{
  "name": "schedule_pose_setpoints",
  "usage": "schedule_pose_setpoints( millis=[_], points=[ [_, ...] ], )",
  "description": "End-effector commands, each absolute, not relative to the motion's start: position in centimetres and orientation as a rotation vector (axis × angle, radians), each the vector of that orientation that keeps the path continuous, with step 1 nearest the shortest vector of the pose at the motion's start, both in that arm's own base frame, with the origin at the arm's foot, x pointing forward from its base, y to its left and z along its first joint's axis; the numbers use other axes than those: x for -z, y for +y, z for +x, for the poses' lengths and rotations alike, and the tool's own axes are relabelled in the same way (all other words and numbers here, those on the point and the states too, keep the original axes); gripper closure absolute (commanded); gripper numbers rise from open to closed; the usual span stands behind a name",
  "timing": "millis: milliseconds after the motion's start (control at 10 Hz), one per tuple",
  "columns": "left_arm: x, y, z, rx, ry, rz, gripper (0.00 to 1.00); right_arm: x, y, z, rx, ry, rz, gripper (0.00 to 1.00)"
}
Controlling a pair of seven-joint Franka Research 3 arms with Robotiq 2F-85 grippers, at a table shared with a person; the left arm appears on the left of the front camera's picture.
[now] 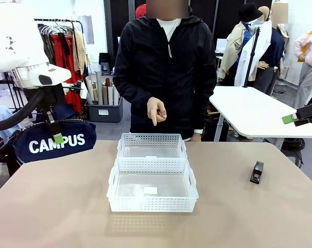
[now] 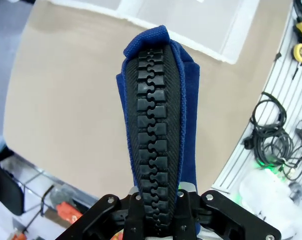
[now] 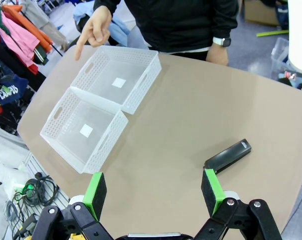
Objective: Distribute items into two baskets.
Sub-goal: Move the picked Pencil pouch towards the Organizing basket indicated by the person, stopping as directed.
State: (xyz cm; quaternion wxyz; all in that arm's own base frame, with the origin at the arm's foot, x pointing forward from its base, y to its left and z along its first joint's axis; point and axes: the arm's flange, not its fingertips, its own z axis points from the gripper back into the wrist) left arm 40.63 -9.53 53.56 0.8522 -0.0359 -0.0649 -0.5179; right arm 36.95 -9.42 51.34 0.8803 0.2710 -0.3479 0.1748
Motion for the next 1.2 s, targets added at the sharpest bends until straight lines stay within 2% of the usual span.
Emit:
schedule_pose_setpoints(
  millis=[0, 400, 1100],
  points=[
    [-52.9, -10.2, 41.5, 1.176, -0.141, -0.148, 1.00, -51.4, -9.4, 37.1, -0.371, -0.741, 0.586, 0.00],
    [-51.0, -15.4, 41.9, 1.231, -0.157, -0.138, 1.00, -51.4, -9.4, 37.1, -0.371, -0.741, 0.586, 0.00],
    [-48.2, -21.1, 39.6, 1.487, -0.113, -0.298, 1.00, -51.4, -9.4, 37.1, -0.371, -0.741, 0.586, 0.00]
  ],
)
